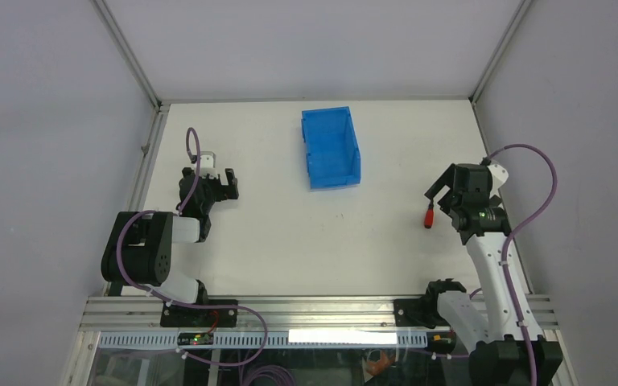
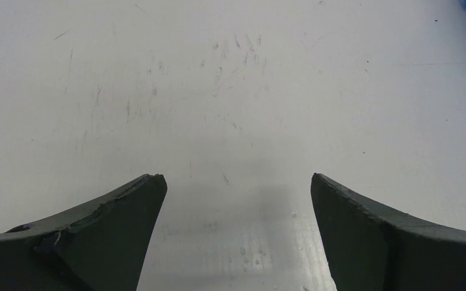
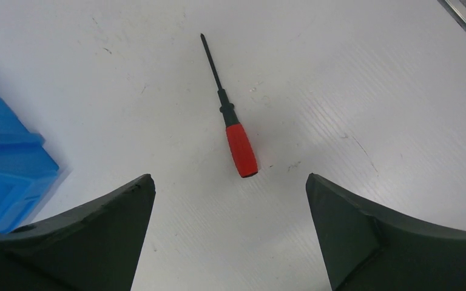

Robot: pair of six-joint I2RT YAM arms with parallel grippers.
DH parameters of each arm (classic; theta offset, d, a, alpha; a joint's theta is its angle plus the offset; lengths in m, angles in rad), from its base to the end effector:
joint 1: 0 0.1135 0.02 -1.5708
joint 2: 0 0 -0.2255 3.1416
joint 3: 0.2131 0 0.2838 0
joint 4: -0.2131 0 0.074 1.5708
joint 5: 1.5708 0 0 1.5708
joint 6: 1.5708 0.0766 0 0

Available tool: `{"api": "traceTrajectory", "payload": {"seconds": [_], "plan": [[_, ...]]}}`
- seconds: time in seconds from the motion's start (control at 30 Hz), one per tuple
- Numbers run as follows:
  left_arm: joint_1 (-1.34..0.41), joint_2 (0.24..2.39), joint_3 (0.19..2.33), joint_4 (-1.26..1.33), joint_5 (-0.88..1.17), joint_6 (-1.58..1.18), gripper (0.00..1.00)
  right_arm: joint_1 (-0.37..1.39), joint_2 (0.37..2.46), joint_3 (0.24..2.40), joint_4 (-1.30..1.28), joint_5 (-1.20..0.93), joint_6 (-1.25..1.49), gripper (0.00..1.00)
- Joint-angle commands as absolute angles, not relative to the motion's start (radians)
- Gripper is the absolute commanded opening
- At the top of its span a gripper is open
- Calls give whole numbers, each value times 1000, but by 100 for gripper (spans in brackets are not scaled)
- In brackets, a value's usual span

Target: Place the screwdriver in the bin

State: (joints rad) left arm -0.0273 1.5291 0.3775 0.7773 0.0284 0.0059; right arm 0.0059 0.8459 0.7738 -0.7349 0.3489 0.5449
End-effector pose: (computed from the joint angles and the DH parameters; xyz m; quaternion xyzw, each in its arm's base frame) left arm 0.3183 -0.0109 0.0548 0.0217 0.8260 -0.0178 0.5630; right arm 0.2526 -0.0247 0.2168 0.3057 0.8637 -0.0552 0.3970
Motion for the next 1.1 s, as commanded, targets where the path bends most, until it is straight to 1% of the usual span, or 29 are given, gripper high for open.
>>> {"api": "traceTrajectory", "payload": {"seconds": [0.0, 0.1, 0.33, 0.47, 0.7, 0.73, 0.77, 0.83, 0.9, 0.97, 1.07], "plan": [[-36, 1507, 382, 805, 36, -12, 99, 3, 888, 879, -772, 307, 505, 100], [-35, 1507, 382, 805, 36, -12, 99, 3, 985, 940, -832, 328, 501, 99], [-37, 1508, 382, 806, 37, -12, 99, 3, 1311, 1032, -905, 380, 482, 100], [-36, 1508, 382, 805, 36, -12, 99, 3, 1496, 1076, -905, 366, 461, 99], [-36, 1508, 382, 806, 37, -12, 99, 3, 1715, 1082, -821, 342, 452, 99], [-37, 1507, 382, 806, 36, -12, 99, 3, 1737, 1078, -803, 322, 449, 98], [-36, 1507, 382, 806, 36, -12, 99, 3, 1757, 1077, -786, 291, 444, 93], [-36, 1508, 382, 805, 35, -12, 99, 3, 1783, 1078, -771, 270, 448, 77], [-37, 1508, 382, 806, 35, -12, 99, 3, 1789, 1081, -776, 274, 461, 37], [-37, 1508, 382, 805, 36, -12, 99, 3, 1773, 1081, -785, 290, 475, 0], [-37, 1508, 382, 805, 36, -12, 99, 3, 1708, 1077, -803, 298, 480, 0]]}}
